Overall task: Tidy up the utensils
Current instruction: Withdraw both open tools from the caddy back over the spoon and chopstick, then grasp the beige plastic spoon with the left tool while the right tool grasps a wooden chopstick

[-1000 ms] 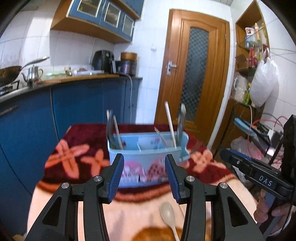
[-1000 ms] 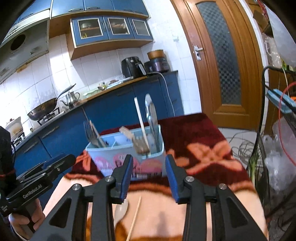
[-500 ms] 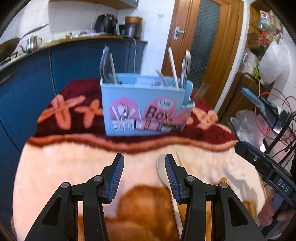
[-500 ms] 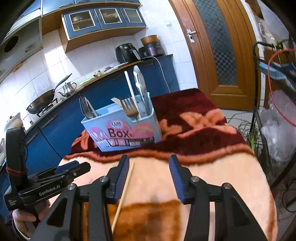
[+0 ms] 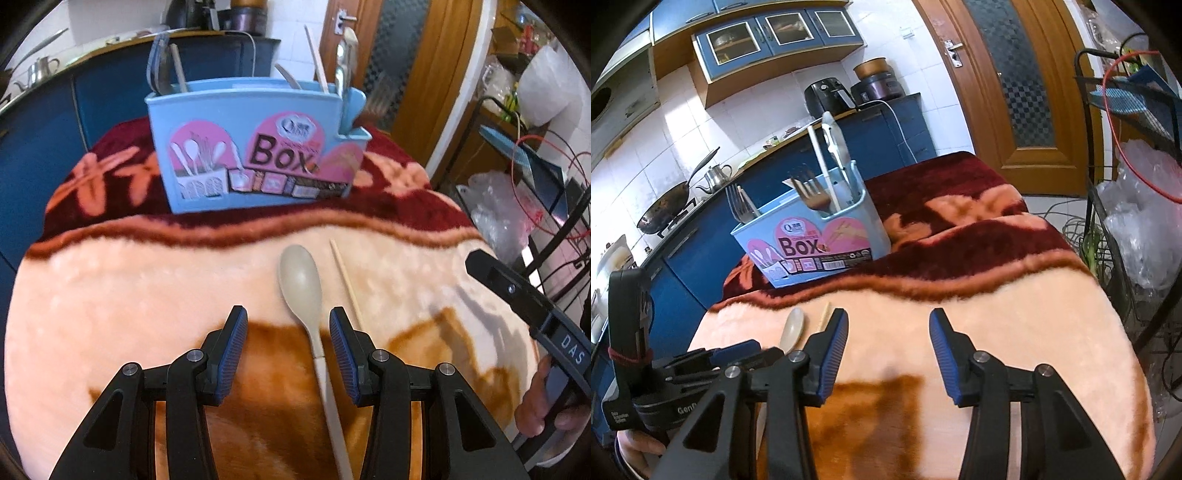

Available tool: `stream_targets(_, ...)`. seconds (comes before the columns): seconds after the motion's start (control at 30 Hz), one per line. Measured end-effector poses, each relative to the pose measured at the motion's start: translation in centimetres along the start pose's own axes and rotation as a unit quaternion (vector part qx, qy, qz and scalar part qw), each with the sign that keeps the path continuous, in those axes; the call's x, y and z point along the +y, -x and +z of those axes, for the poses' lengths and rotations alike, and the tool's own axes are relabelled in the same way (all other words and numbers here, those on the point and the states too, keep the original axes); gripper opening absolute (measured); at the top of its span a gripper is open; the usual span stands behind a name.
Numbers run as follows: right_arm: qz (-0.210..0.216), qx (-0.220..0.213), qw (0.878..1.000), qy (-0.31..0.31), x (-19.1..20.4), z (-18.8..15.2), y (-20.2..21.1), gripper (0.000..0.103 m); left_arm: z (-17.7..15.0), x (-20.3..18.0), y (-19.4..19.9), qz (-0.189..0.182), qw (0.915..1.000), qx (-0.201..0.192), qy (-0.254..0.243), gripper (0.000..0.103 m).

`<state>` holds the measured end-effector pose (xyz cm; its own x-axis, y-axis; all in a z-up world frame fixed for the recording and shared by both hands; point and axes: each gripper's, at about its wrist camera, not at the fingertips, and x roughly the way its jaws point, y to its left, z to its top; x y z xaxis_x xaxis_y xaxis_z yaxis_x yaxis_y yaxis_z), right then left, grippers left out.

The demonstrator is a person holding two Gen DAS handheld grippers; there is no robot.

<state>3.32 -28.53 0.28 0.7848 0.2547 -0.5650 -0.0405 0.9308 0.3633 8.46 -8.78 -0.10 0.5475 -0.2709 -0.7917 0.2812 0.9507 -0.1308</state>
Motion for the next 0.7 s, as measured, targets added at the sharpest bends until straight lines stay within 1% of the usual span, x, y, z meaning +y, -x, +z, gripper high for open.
stream_targets(0.13, 0.000, 0.003, 1.000, -0.006, -0.4, -0.2, -0.1, 0.049, -0.3, -0.7, -0.8, -0.010, 0.9997, 0.021, -0.007, 0.047)
stream_targets(0.2, 0.001, 0.003, 1.000, -0.010, -0.6, -0.2, -0.1, 0.049, -0.5, -0.8, -1.0, -0.016, 0.9995, 0.027, -0.009, 0.031)
stream_targets(0.23, 0.002, 0.003, 1.000, -0.010, -0.6, -0.2, -0.1, 0.049, -0.5, -0.9, -1.1, -0.017, 0.9995, 0.027, -0.009, 0.020)
stream_targets(0.27, 0.002, 0.002, 1.000, -0.010, -0.6, -0.2, -0.1, 0.049, -0.5, -0.9, -1.2, -0.021, 0.9994, 0.027, -0.007, 0.015)
stream_targets(0.3, 0.003, 0.002, 1.000, -0.010, -0.6, -0.2, 0.0, 0.049, -0.4, -0.9, -1.2, -0.026, 0.9993, 0.028, -0.005, 0.013)
stream_targets(0.5, 0.003, 0.004, 1.000, -0.006, -0.2, -0.2, 0.1, 0.049, -0.4, -0.3, -1.2, -0.046, 0.9986, 0.023, 0.014, 0.008)
stream_targets(0.7, 0.008, 0.014, 1.000, 0.005, 0.9, -0.3, -0.2, 0.049, -0.4, 0.8, 0.3, -0.051, 0.9982, -0.014, 0.028, 0.007)
